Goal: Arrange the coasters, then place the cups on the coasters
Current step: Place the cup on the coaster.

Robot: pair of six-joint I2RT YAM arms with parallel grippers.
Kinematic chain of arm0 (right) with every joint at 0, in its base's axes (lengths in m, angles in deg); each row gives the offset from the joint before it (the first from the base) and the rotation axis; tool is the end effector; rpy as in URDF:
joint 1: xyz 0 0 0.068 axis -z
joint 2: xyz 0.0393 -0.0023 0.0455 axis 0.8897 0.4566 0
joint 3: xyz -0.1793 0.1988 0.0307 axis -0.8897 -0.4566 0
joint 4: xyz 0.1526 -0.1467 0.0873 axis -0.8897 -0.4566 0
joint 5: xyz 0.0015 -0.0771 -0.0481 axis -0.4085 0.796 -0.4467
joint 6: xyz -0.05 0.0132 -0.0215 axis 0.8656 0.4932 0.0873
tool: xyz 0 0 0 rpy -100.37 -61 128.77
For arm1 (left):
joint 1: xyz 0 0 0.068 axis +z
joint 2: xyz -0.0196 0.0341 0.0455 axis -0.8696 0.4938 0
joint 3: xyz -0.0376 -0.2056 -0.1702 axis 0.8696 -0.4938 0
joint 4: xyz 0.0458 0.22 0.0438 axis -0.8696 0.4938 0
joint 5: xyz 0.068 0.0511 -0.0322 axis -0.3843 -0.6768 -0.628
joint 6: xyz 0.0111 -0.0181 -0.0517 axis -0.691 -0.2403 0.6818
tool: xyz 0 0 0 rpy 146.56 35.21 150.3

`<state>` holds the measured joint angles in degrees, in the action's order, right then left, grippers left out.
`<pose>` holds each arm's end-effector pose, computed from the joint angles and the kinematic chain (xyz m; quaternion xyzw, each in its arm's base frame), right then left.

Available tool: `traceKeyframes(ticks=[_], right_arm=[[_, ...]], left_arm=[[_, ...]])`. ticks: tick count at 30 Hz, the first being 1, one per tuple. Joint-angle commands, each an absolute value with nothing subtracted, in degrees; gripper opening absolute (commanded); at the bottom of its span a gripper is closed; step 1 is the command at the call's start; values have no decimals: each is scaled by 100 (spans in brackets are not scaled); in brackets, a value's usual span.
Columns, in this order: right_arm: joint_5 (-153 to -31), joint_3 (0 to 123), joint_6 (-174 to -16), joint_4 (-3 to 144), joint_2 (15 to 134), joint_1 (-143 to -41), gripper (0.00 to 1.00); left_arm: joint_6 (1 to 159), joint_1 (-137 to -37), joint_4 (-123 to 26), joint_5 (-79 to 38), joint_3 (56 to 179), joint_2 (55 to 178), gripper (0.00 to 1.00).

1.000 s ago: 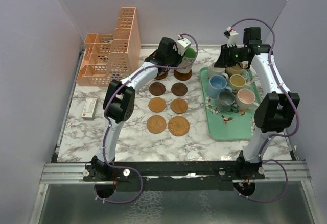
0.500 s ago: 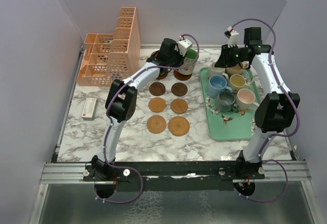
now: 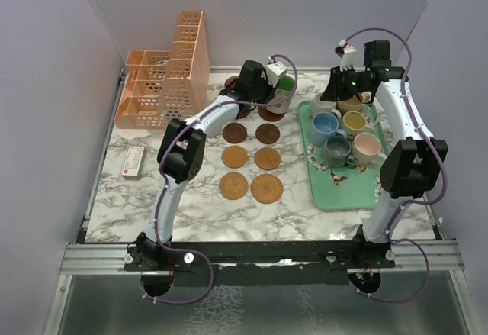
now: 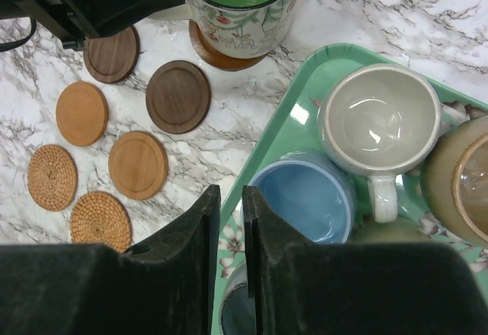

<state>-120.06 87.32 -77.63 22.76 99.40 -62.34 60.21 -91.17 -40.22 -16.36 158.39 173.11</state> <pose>0.3704 0.0194 0.3233 -0.1753 0.8904 0.2600 0.3299 0.4377 -0.2702 0.2459 0.3380 0.7725 -0.1918 0.5022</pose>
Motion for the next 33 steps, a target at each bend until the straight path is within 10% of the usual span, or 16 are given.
traceKeyframes(ticks=[1,33], right_arm=[[-12006,8693,-7662,2352,9867,-6196,19],[-12057,8712,-7679,2298,9892,-6194,19]], left_arm=[[5916,-9126,-4688,-1569,15656,16807,0],[5609,-9122,-5117,-1998,13832,16020,27]])
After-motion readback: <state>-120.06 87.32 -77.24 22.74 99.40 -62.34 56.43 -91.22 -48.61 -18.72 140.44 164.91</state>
